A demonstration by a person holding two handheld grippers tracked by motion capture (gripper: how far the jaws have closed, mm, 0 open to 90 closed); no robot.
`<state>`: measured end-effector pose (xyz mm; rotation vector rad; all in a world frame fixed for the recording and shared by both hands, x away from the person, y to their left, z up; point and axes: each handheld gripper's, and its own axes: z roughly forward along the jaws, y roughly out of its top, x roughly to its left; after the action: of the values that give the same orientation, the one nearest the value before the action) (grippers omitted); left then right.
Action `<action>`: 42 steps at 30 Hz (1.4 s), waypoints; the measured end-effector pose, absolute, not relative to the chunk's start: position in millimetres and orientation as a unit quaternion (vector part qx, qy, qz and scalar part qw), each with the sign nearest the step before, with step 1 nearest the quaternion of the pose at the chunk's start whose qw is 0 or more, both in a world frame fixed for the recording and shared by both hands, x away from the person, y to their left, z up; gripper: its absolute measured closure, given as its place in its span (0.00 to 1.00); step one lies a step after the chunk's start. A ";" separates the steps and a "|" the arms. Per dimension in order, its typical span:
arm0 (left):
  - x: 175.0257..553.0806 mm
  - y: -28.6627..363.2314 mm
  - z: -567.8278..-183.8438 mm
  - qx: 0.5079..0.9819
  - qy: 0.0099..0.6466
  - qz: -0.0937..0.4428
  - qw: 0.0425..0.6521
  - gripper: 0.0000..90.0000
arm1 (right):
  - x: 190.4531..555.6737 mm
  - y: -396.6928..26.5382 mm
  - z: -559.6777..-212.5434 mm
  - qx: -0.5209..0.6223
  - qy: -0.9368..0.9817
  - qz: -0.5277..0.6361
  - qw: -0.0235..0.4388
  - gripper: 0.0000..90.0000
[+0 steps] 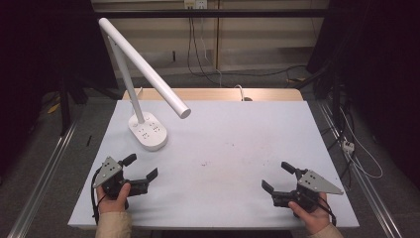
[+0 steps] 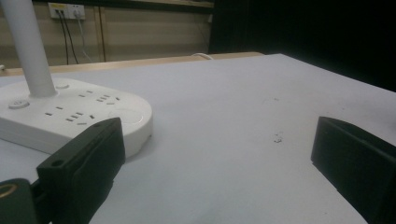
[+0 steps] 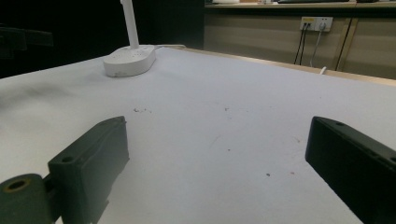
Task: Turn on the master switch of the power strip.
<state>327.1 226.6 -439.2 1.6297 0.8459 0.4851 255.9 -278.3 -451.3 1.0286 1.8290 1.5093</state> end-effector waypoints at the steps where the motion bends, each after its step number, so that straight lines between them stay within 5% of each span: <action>1: 327.6 225.9 -439.1 0.697 0.365 0.210 0.580 0.03 | 255.9 -278.2 -451.3 0.382 0.681 0.561 0.275 0.06; 42: 372.2 228.7 -428.9 0.673 0.408 0.213 0.578 0.03 | 255.7 -278.5 -449.6 0.379 0.681 0.563 0.275 0.06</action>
<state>372.2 228.7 -428.9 1.5747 0.9544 0.4992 255.7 -278.5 -449.6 1.0190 1.8309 1.5120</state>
